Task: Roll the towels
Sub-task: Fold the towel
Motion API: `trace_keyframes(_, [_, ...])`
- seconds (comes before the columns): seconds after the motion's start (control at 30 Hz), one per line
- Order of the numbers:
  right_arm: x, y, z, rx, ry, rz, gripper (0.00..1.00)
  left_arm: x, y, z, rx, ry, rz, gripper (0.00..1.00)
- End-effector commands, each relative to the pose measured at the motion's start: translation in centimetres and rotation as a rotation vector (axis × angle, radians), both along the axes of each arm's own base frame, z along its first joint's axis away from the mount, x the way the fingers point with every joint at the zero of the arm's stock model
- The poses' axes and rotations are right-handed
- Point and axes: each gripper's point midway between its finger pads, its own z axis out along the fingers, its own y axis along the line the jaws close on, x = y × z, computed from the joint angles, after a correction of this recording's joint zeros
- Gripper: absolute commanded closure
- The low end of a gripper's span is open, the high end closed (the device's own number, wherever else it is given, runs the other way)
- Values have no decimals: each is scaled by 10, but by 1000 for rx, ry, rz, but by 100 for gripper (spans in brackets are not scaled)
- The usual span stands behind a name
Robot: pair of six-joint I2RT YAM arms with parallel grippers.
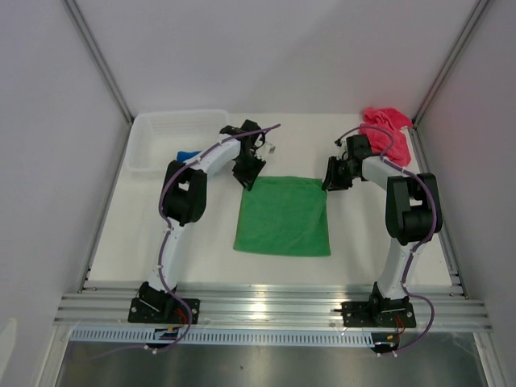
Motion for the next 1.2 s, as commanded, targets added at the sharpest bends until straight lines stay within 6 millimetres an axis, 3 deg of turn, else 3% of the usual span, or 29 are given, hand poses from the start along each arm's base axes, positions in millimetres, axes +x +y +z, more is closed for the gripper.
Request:
trace_keyframes(0.0, [2, 4, 20, 20, -52, 10, 67, 5, 1, 5, -22, 7, 30, 70])
trace_keyframes(0.1, [-1, 6, 22, 28, -60, 25, 67, 6, 1, 6, -21, 1, 31, 71])
trace_keyframes(0.17, [-1, 7, 22, 35, -65, 30, 67, 6, 1, 7, -22, 1, 36, 81])
trace_keyframes(0.27, [-1, 10, 21, 41, -59, 33, 67, 6, -1, 11, -34, -5, 37, 84])
trace_keyframes(0.47, [1, 14, 34, 49, -98, 45, 67, 9, -6, 28, -75, -41, 37, 77])
trace_keyframes(0.83, [-10, 23, 23, 54, -64, 64, 65, 5, -8, 27, -86, -30, 36, 75])
trace_keyframes(0.97, [-13, 25, 23, 49, -64, 72, 64, 7, -8, 34, -88, -68, 33, 67])
trace_keyframes(1.17, [-12, 27, 29, 48, -86, 79, 63, 3, -6, 35, -62, -92, 9, 69])
